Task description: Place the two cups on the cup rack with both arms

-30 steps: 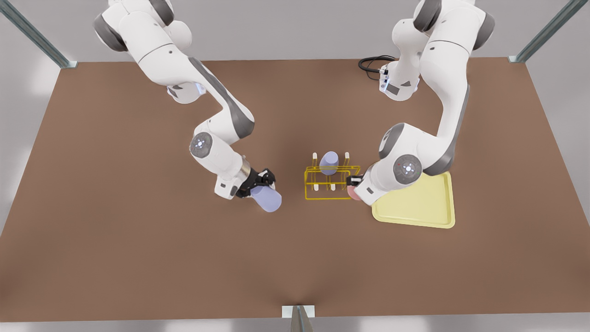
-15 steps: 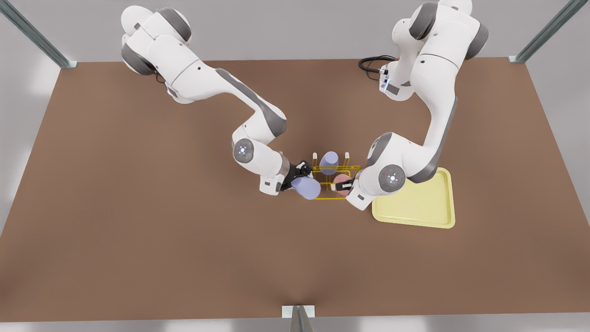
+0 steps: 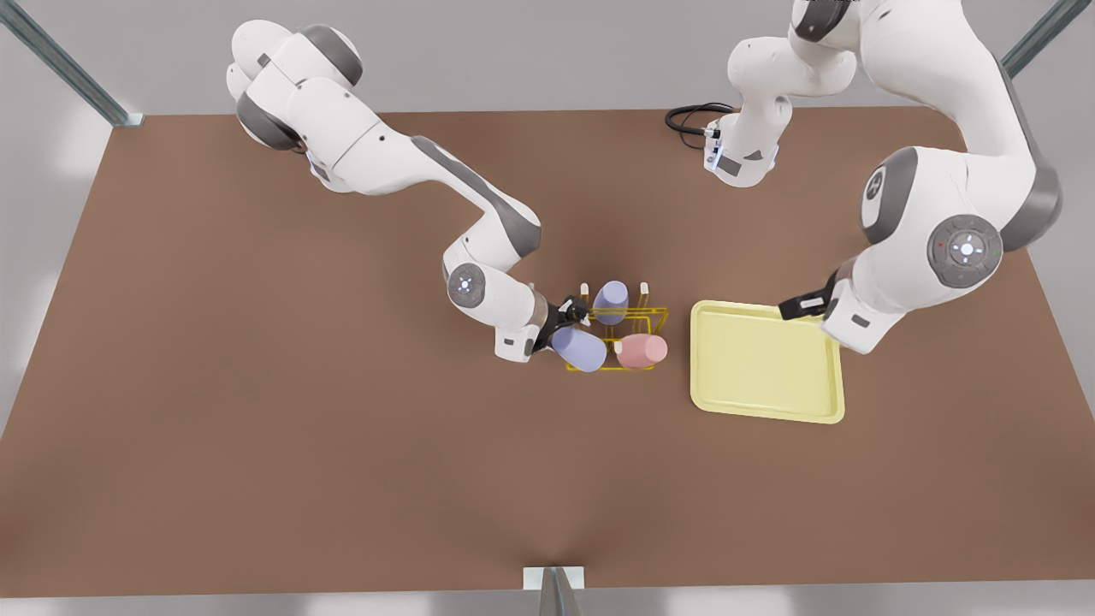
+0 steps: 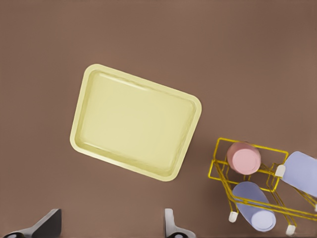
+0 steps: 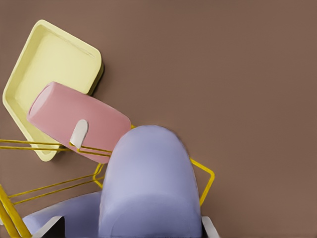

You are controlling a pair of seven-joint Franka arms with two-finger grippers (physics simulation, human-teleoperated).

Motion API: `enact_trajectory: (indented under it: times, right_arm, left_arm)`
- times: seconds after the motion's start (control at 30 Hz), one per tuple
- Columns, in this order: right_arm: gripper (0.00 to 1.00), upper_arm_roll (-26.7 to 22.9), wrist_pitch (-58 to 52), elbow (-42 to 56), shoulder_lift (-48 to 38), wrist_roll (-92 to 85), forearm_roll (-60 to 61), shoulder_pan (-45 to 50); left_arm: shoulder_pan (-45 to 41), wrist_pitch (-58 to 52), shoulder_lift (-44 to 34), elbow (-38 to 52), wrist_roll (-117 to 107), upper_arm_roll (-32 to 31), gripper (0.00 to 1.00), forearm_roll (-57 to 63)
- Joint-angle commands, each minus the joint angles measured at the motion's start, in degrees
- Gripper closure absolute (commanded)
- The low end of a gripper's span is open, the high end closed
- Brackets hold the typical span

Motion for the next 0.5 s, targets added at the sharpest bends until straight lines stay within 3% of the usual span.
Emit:
enact_trajectory:
  times: [0.0, 0.17, 0.27, 0.3, 0.33, 0.4, 0.47]
  right_arm:
    - [0.00, 0.0, -0.1, 0.8, -0.1, 0.3, 0.0, 0.0]
    - [0.00, 0.3, -2.0, 4.9, -0.6, 1.0, 0.3, -0.2]
    - [0.00, -2.4, -18.7, 9.7, -4.0, 1.5, -0.1, -1.3]
    - [0.00, -8.7, -29.5, 8.4, -7.3, 2.1, -2.6, -1.3]
    - [0.00, -11.2, -36.8, 8.7, -8.7, 2.0, -11.3, -2.5]
    - [0.00, -11.4, -43.9, 9.4, -8.8, 1.0, -28.8, -10.3]
    - [0.00, -11.3, -50.6, 11.0, -9.9, 1.1, -33.7, -16.6]
  left_arm:
    - [0.3, -8.0, 0.7, 2.8, 17.1, 0.1, 0.00, -0.8]
    - [0.5, -8.2, 0.8, 3.1, 17.1, 0.1, 0.00, -0.8]
    - [0.4, -8.2, 0.8, 3.1, 17.0, 0.1, 0.00, -0.8]
    - [0.4, -8.2, 0.8, 3.1, 17.1, 0.1, 0.00, -0.8]
    - [0.4, -8.0, 0.9, 3.1, 17.1, 0.2, 0.00, -0.8]
    - [0.5, -7.8, 0.9, 3.1, 17.2, 0.2, 0.00, -0.8]
    - [0.5, -7.8, 0.9, 3.1, 17.1, 0.2, 0.00, -0.8]
